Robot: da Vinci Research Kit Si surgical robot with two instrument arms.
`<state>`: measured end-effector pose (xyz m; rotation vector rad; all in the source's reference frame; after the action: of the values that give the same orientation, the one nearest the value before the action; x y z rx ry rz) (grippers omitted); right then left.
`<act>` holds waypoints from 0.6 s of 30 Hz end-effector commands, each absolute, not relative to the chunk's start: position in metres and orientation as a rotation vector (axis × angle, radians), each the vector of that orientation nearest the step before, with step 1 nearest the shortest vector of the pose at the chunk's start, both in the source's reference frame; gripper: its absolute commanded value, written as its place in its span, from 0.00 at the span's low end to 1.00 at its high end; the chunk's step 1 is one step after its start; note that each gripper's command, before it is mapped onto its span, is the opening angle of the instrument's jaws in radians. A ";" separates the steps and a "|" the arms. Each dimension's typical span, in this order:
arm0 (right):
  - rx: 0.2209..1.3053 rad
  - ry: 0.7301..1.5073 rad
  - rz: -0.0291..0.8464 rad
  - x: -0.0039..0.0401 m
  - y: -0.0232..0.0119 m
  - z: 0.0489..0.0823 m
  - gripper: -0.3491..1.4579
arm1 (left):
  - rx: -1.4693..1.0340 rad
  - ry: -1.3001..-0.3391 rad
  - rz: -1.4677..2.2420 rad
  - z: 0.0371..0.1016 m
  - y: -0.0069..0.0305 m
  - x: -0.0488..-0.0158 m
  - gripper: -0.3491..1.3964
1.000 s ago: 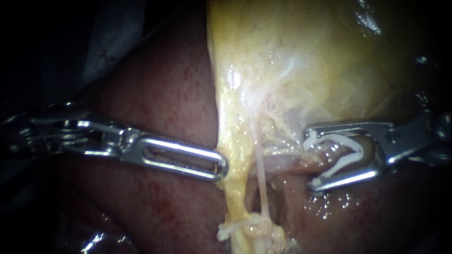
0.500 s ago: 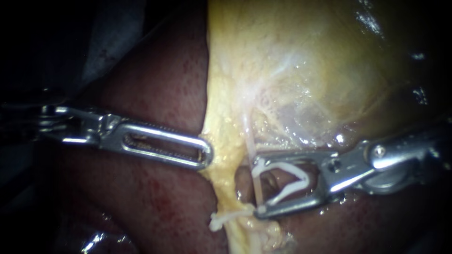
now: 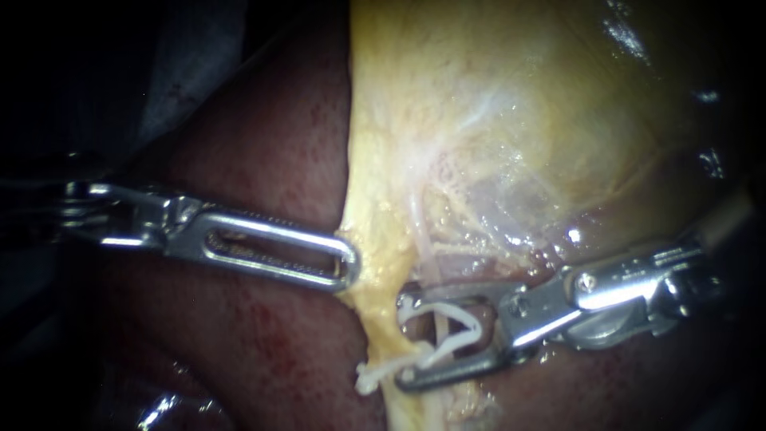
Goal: Clipping second clip left tube
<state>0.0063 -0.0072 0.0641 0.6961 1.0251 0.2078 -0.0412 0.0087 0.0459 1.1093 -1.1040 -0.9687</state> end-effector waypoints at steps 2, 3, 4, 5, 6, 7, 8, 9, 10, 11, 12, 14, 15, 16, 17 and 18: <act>0.701 1.027 0.204 0.0068 -0.0075 0.0641 0.48 | 1.109 -1.104 -0.969 0.0458 0.0087 -0.0412 0.00; 0.704 1.025 0.207 0.0070 -0.0076 0.0642 0.48 | 1.109 -1.104 -0.969 0.0458 0.0087 -0.0412 0.00; 0.705 1.026 0.204 0.0073 -0.0076 0.0642 0.47 | 1.109 -1.104 -0.969 0.0458 0.0087 -0.0412 0.00; 0.710 1.024 0.205 0.0075 -0.0077 0.0643 0.47 | 1.109 -1.104 -0.969 0.0458 0.0087 -0.0412 0.00; 0.712 1.025 0.200 0.0076 -0.0078 0.0643 0.47 | 1.109 -1.104 -0.969 0.0458 0.0087 -0.0413 0.00; 0.718 1.024 0.197 0.0079 -0.0080 0.0644 0.46 | 1.109 -1.104 -0.969 0.0458 0.0087 -0.0413 0.00; 0.723 1.023 0.196 0.0081 -0.0081 0.0645 0.46 | 1.108 -1.104 -0.969 0.0458 0.0087 -0.0413 0.00; 0.728 1.022 0.196 0.0083 -0.0082 0.0646 0.46 | 1.108 -1.104 -0.969 0.0458 0.0087 -0.0413 0.00; 0.733 1.021 0.195 0.0085 -0.0083 0.0647 0.45 | 1.108 -1.104 -0.969 0.0458 0.0087 -0.0413 0.00; 0.735 1.021 0.191 0.0087 -0.0084 0.0648 0.45 | 1.108 -1.104 -0.969 0.0458 0.0087 -0.0413 0.00; 0.738 1.020 0.195 0.0089 -0.0085 0.0648 0.45 | 1.108 -1.104 -0.969 0.0458 0.0087 -0.0413 0.00; 0.737 1.020 0.194 0.0094 -0.0086 0.0649 0.45 | 1.108 -1.104 -0.969 0.0458 0.0087 -0.0413 0.00; 0.737 1.019 0.195 0.0096 -0.0086 0.0649 0.45 | 1.108 -1.104 -0.969 0.0458 0.0087 -0.0413 0.00; 0.737 1.019 0.195 0.0097 -0.0086 0.0649 0.45 | 1.108 -1.104 -0.969 0.0458 0.0086 -0.0413 0.00; 0.737 1.019 0.195 0.0098 -0.0086 0.0649 0.45 | 1.108 -1.104 -0.969 0.0458 0.0086 -0.0413 0.00; 0.737 1.019 0.195 0.0099 -0.0086 0.0649 0.45 | 1.108 -1.104 -0.969 0.0458 0.0086 -0.0413 0.00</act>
<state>0.0099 -0.0086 0.0649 0.7370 1.0192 0.1949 -0.0413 0.0086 0.0458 1.1082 -1.1038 -0.9694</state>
